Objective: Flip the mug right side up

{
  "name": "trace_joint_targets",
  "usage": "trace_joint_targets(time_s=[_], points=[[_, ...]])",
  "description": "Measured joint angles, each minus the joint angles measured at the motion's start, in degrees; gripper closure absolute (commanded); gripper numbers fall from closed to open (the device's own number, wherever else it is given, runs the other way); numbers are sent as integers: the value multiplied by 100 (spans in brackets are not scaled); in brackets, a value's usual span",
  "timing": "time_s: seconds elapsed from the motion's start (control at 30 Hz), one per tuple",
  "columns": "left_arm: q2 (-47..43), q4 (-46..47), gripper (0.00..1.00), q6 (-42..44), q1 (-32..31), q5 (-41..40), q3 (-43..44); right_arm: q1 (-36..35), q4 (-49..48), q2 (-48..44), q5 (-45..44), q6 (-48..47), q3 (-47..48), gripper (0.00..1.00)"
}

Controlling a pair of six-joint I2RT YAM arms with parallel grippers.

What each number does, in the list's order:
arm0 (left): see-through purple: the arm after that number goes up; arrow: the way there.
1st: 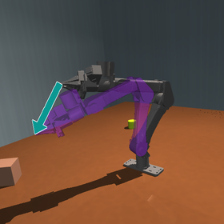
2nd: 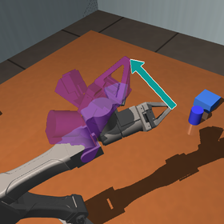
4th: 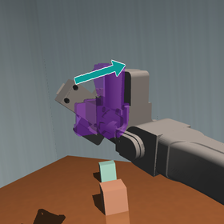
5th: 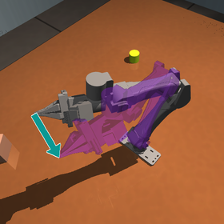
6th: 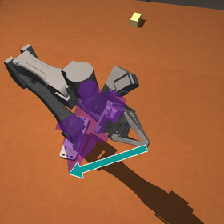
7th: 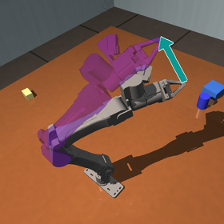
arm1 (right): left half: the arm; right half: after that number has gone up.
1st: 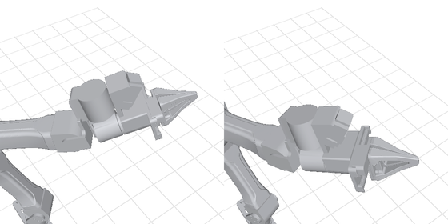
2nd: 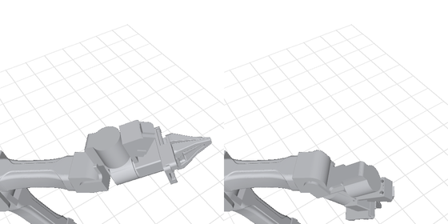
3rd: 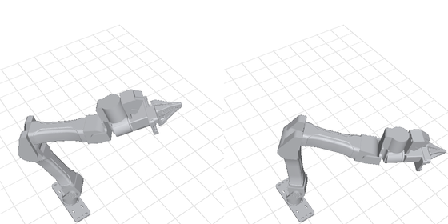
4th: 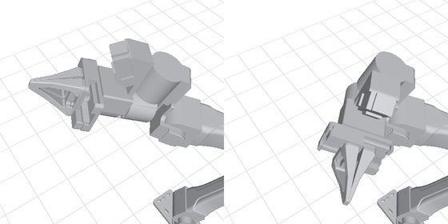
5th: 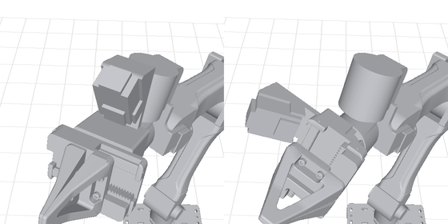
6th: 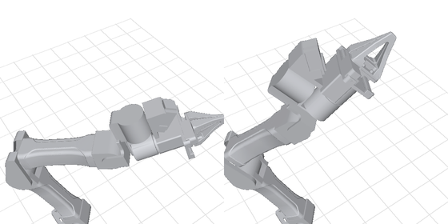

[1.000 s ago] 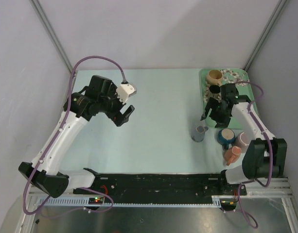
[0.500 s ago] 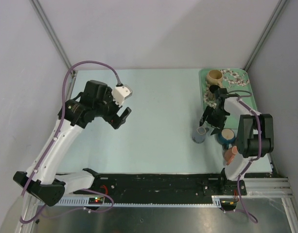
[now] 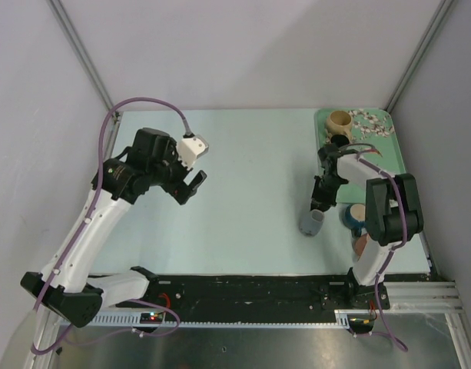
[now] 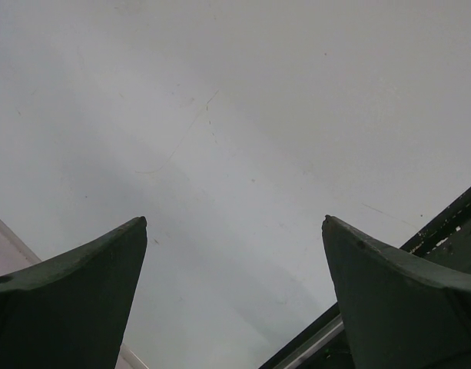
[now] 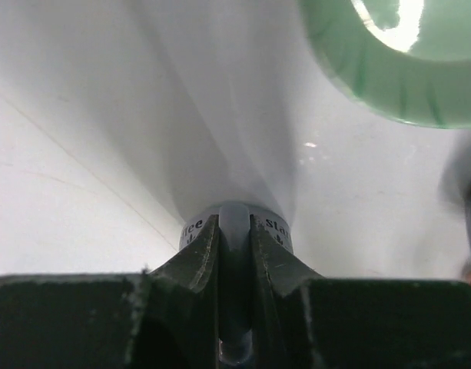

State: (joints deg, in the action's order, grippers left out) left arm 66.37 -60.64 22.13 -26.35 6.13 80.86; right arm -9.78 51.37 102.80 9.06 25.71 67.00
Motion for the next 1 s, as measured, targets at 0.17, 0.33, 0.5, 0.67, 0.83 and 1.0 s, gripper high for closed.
trace_joint_targets(time_s=[0.17,0.33,0.5,0.67,0.83,1.0], points=[[-4,0,0,70,0,127,-96,-404,-216,-155,214,-310,13,100],[-4,-33,0,92,55,826,-146,-1193,-1025,-1180,367,-660,13,100],[-24,85,0,-234,278,2288,-146,-1926,-2238,-2315,498,-688,13,100],[-52,662,0,-815,323,3445,-144,-2546,-3412,-2940,378,-575,-9,100],[33,1360,0,-1537,323,4168,0,-3178,-4500,-3547,-92,-286,-31,100],[184,2000,7,-2052,323,4548,367,-3764,-5571,-3897,-518,-273,-31,100]])
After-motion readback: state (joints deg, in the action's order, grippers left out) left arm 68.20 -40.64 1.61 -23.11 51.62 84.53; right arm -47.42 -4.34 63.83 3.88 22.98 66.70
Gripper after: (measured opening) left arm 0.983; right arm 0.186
